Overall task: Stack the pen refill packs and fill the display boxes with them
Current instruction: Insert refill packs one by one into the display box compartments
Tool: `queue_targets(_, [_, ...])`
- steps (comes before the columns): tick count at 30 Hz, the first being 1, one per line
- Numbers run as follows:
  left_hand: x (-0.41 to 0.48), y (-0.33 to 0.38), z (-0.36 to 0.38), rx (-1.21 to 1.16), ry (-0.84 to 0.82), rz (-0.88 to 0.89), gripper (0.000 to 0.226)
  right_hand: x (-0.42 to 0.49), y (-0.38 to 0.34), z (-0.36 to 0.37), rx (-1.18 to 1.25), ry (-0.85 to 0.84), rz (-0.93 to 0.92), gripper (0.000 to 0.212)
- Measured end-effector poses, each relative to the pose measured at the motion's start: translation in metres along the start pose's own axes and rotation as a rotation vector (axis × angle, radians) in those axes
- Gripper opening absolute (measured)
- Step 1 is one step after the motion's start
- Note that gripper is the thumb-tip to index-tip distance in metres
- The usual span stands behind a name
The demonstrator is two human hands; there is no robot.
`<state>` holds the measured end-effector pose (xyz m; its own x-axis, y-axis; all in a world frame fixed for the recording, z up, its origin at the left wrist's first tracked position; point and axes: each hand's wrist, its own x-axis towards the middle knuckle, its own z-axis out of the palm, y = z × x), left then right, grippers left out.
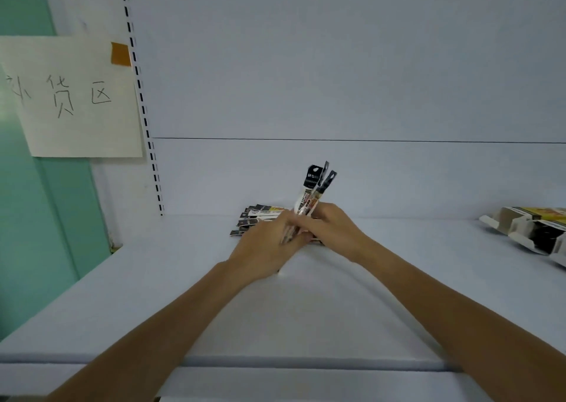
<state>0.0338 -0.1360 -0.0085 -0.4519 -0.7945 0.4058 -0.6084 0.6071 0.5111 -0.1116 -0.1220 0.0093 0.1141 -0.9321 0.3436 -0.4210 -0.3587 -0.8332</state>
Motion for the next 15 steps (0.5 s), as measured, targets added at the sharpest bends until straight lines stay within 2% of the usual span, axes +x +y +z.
queue_targets(3, [-0.004, 0.004, -0.009, 0.174, -0.031, -0.042, 0.038, 0.007, -0.002, -0.010, 0.068, 0.101, 0.033, 0.014])
queue_targets(5, [-0.006, 0.004, -0.013, 0.217, 0.024, -0.104, 0.030, 0.012, -0.005, -0.019, 0.198, 0.133, 0.054, 0.016])
queue_targets(8, [-0.011, 0.002, -0.020, 0.089, 0.159, -0.153, 0.011, 0.010, -0.002, -0.028, 0.348, 0.148, 0.085, 0.014])
queue_targets(10, [-0.013, 0.002, -0.019, 0.024, 0.200, -0.128, 0.008, 0.003, 0.011, -0.023, 0.331, 0.138, 0.123, 0.011])
queue_targets(12, [-0.015, 0.007, -0.015, 0.021, 0.256, -0.027, 0.007, -0.005, 0.022, -0.013, 0.174, 0.110, 0.144, 0.011])
queue_targets(15, [-0.009, 0.028, -0.013, 0.191, 0.495, 0.382, 0.027, -0.011, 0.023, -0.008, -0.084, 0.047, 0.127, 0.021])
